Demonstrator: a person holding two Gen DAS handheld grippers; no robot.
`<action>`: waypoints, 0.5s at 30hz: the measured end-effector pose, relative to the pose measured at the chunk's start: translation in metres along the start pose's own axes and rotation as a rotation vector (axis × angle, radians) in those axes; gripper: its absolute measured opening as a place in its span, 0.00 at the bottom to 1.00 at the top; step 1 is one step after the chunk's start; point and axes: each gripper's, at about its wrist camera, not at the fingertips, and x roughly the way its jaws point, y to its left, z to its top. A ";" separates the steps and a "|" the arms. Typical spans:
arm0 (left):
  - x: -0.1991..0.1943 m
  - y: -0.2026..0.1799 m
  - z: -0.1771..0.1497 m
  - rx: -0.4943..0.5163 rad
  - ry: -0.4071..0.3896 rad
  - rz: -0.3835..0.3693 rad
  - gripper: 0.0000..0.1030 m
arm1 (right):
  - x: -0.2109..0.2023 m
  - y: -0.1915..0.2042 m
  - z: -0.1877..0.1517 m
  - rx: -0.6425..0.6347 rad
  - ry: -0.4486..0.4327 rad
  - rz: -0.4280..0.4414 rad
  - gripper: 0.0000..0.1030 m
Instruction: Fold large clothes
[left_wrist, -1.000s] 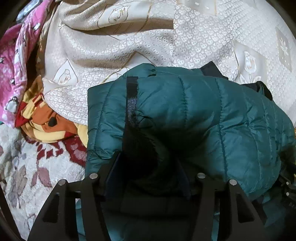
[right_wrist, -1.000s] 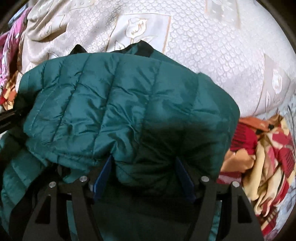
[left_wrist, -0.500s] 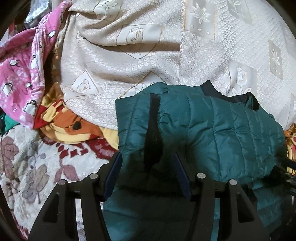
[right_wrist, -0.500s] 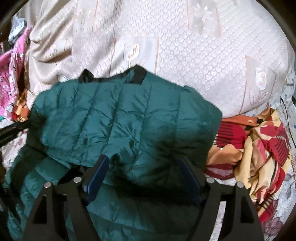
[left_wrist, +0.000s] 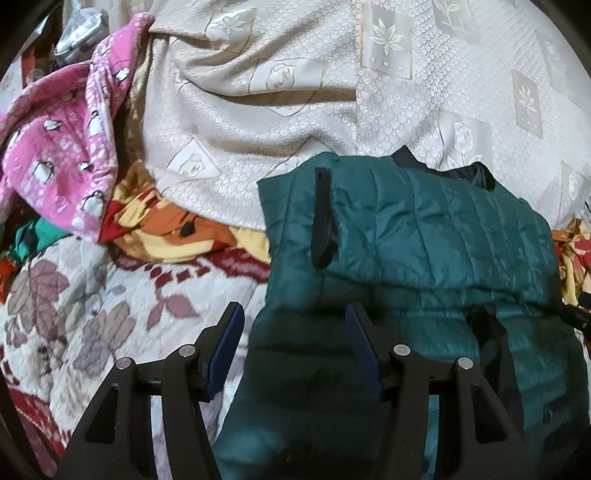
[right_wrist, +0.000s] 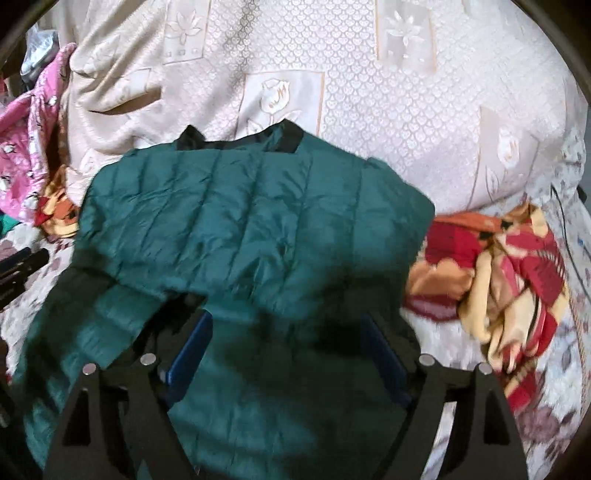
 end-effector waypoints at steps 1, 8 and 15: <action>-0.003 0.002 -0.005 0.002 0.003 0.003 0.39 | -0.005 -0.002 -0.007 0.014 0.006 0.003 0.84; -0.024 0.014 -0.033 0.009 0.016 0.013 0.39 | -0.023 -0.009 -0.047 0.034 0.033 0.003 0.84; -0.042 0.024 -0.060 0.004 0.038 0.019 0.39 | -0.042 -0.007 -0.085 0.023 0.057 0.002 0.84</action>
